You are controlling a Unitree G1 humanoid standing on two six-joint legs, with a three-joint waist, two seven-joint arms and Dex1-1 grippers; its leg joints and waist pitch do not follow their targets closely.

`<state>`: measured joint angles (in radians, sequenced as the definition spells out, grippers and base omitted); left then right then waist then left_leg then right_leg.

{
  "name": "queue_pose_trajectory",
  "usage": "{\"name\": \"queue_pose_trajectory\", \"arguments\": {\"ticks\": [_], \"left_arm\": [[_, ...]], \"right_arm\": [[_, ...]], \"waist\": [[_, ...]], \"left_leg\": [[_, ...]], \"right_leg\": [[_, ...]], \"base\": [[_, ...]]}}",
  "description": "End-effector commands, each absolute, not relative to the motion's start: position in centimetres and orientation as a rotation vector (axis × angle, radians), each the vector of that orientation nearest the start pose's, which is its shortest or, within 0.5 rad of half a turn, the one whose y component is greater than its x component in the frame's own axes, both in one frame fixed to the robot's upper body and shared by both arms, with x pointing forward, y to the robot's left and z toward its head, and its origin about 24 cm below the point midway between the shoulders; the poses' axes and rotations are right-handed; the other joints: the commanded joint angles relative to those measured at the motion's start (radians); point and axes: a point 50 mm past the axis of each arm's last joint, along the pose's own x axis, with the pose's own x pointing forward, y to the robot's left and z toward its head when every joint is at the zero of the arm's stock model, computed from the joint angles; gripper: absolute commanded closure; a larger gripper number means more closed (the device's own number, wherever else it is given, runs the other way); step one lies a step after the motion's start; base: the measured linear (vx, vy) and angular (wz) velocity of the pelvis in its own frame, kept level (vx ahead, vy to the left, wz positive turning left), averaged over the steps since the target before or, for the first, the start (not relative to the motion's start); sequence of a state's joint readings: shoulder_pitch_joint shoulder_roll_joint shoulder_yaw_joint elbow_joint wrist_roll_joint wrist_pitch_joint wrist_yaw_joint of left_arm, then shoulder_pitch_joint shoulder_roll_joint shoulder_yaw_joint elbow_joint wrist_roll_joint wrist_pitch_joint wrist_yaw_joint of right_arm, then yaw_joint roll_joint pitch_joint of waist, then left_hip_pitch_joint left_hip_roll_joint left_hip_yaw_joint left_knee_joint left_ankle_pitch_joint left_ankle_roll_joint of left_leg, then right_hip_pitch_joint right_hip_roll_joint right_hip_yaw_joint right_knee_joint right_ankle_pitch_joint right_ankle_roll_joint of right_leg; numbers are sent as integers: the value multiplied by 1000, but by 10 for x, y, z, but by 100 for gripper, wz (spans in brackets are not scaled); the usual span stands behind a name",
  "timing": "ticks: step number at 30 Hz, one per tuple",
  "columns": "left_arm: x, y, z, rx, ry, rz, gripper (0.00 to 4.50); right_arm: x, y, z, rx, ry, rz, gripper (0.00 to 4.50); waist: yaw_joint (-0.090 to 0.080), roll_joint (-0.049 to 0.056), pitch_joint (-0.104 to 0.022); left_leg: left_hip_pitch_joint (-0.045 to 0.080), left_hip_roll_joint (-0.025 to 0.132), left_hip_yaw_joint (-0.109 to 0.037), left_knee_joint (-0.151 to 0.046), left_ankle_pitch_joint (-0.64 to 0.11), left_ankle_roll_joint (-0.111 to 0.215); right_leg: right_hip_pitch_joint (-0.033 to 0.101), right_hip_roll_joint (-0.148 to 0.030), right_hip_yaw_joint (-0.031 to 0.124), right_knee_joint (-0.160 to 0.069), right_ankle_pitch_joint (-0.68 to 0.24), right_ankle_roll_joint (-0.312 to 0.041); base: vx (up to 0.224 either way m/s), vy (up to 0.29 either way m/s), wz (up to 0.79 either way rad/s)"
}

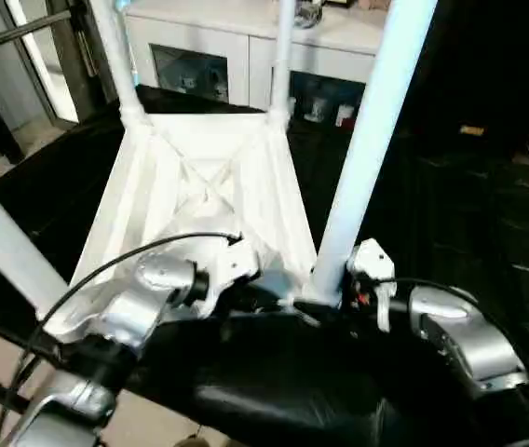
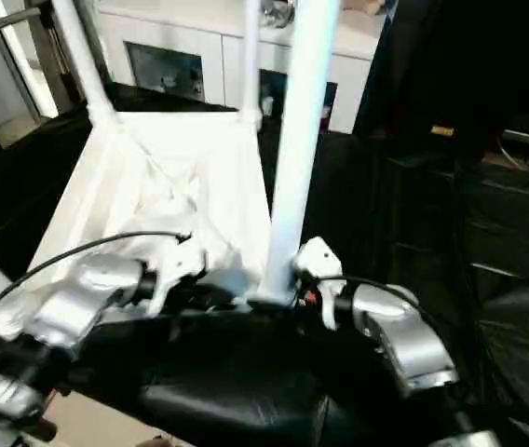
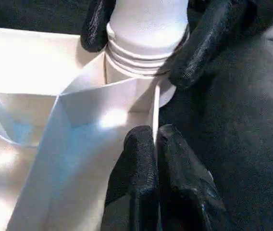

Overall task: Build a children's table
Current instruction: Rotate leg to tighten

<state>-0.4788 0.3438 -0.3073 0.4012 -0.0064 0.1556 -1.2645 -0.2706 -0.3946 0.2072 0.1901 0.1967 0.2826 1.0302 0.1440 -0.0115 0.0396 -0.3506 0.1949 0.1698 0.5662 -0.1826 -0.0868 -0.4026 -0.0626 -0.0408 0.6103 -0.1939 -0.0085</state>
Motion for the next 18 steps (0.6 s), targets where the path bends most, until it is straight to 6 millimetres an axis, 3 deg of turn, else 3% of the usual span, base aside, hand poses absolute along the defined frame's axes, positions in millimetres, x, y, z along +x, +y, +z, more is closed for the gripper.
{"name": "queue_pose_trajectory", "arguments": {"ticks": [1,7,11,13,16,18], "left_arm": [[287,98,59,294,313,-1539,450],[287,99,57,300,321,-1529,450],[290,97,56,304,323,-1478,450],[304,92,53,325,336,-1326,450],[312,85,52,325,332,-1254,450],[314,82,52,332,330,-1233,450]], "right_arm": [[262,-128,41,-102,378,1260,129],[259,-124,39,-76,382,1264,177],[263,-122,35,-66,386,1190,180],[279,-121,20,-104,420,928,181],[291,-123,13,-67,446,746,182],[294,-123,11,-40,452,695,182]], "waist": [[-2,-8,-51],[-1,-8,-51],[-3,-9,-51],[-9,-9,-46],[-27,-12,-45],[-29,-11,-46]], "left_leg": [[0,33,-3,-57,-171,54],[-1,32,-4,-57,-175,47],[-2,31,-5,-58,-167,41],[-3,28,-6,-63,-195,20],[-2,24,-9,-69,-239,-12],[1,25,-10,-68,-242,-14]], "right_leg": [[52,-72,40,-69,-134,-196],[52,-73,40,-70,-154,-187],[52,-72,40,-69,-148,-184],[50,-73,38,-77,-224,-167],[48,-75,38,-89,-353,-130],[46,-76,40,-92,-361,-123]], "base": [[0,0,0],[0,0,0],[0,0,0],[0,0,0],[-18,0,-2],[0,0,0]]}}
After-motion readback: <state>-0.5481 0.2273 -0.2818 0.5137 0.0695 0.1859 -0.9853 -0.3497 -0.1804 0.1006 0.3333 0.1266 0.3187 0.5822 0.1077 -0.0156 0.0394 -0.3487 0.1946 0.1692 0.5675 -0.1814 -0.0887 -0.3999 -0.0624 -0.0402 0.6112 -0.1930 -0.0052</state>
